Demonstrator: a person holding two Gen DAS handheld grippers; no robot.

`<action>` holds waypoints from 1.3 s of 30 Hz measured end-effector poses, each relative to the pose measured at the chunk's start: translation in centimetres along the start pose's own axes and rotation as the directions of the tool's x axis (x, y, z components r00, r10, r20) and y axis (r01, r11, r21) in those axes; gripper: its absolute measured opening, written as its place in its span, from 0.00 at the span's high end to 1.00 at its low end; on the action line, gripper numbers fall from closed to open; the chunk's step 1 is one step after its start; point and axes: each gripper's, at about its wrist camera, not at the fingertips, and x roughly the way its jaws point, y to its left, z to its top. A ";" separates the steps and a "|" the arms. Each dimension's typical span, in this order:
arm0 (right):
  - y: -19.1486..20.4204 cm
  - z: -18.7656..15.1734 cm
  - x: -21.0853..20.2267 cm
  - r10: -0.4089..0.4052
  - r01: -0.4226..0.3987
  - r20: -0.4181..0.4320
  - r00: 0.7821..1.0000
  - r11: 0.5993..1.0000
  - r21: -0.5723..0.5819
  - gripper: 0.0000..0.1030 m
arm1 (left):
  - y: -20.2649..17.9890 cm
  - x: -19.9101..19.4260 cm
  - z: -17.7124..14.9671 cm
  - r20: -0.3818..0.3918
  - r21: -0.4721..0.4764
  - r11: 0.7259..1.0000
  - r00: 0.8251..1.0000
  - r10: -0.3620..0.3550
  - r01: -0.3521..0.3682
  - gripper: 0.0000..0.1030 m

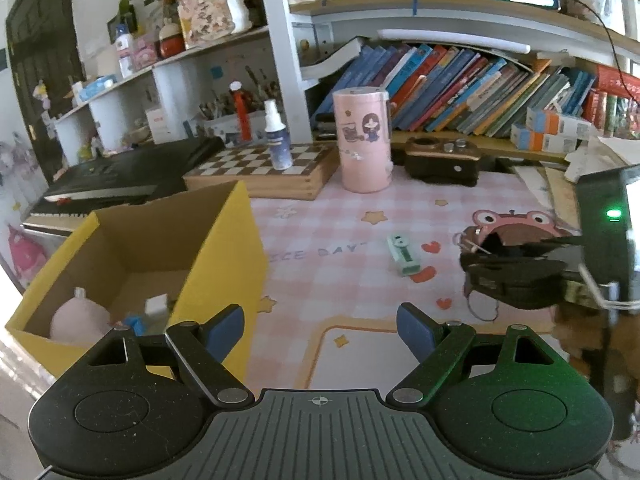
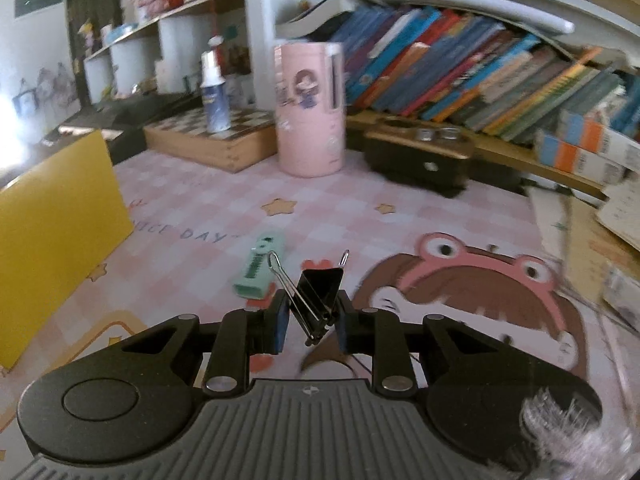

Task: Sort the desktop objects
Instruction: 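Lift the binder clip with the right gripper while the left gripper grasps the mint-green clip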

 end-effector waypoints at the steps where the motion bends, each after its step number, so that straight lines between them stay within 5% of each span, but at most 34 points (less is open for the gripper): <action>1: -0.4 -0.1 -0.5 -0.011 0.011 0.002 1.000 1.000 0.014 0.79 | -0.2 0.1 0.0 -0.001 -0.001 1.000 1.000 -0.009 0.009 0.17; 19: -5.5 -3.6 -9.8 -0.187 0.186 -0.015 0.982 0.965 0.185 0.79 | -5.9 6.2 1.5 -0.086 -0.021 0.982 0.978 -0.191 0.189 0.17; 32: -6.4 -4.6 -11.4 -0.209 0.213 -0.042 0.977 0.951 0.223 0.79 | -6.7 13.8 2.6 -0.132 -0.088 0.989 0.983 -0.127 0.116 0.43; 39: -6.1 -4.8 -11.6 -0.206 0.210 -0.044 0.978 0.952 0.222 0.79 | -7.3 16.3 3.5 -0.112 -0.040 0.995 0.989 -0.093 0.089 0.45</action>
